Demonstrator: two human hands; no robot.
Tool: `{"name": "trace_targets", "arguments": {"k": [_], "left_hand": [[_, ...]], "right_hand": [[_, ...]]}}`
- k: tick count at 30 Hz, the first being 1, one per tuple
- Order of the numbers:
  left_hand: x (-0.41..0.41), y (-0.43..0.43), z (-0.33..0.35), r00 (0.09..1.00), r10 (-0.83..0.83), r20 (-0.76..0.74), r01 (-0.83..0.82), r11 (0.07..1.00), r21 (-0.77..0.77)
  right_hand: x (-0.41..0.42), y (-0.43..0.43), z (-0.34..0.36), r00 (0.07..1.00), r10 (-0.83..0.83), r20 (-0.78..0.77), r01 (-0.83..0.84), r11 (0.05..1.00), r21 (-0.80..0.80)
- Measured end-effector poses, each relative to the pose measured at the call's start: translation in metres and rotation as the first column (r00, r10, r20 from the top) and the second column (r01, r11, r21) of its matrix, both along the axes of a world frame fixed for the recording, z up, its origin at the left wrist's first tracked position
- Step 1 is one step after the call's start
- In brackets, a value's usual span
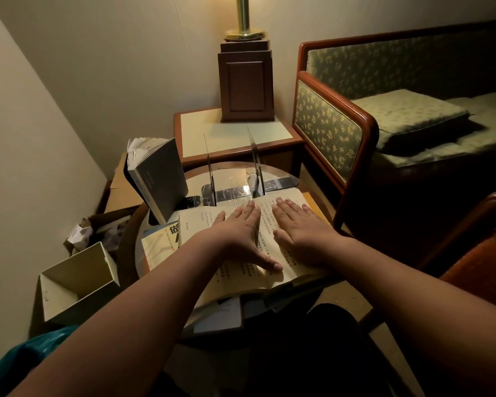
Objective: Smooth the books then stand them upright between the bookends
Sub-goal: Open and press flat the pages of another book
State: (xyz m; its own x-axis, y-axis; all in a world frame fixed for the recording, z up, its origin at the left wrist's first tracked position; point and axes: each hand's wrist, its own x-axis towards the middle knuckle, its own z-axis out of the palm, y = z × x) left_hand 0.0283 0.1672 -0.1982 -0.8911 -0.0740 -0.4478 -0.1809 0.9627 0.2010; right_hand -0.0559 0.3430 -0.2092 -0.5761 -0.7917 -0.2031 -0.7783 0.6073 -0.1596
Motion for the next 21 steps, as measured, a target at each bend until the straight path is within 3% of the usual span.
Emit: {"name": "trace_targets", "arguments": {"k": [9,16,21], "left_hand": [[0.002,-0.009,0.007,1.0,-0.002,-0.008,0.002,0.998,0.064],[0.019,-0.053,0.006,0.98,0.123,-0.158,-0.138,0.986,-0.091],[0.042,-0.079,0.003,0.923,0.242,-0.301,-0.267,0.963,-0.046]], "right_hand": [[0.02,0.025,0.003,0.999,0.04,-0.007,-0.039,0.998,0.054],[0.022,0.016,0.003,0.999,0.051,-0.001,-0.051,0.998,0.046],[0.02,0.01,0.001,0.999,0.049,-0.014,-0.048,0.998,0.044]]}}
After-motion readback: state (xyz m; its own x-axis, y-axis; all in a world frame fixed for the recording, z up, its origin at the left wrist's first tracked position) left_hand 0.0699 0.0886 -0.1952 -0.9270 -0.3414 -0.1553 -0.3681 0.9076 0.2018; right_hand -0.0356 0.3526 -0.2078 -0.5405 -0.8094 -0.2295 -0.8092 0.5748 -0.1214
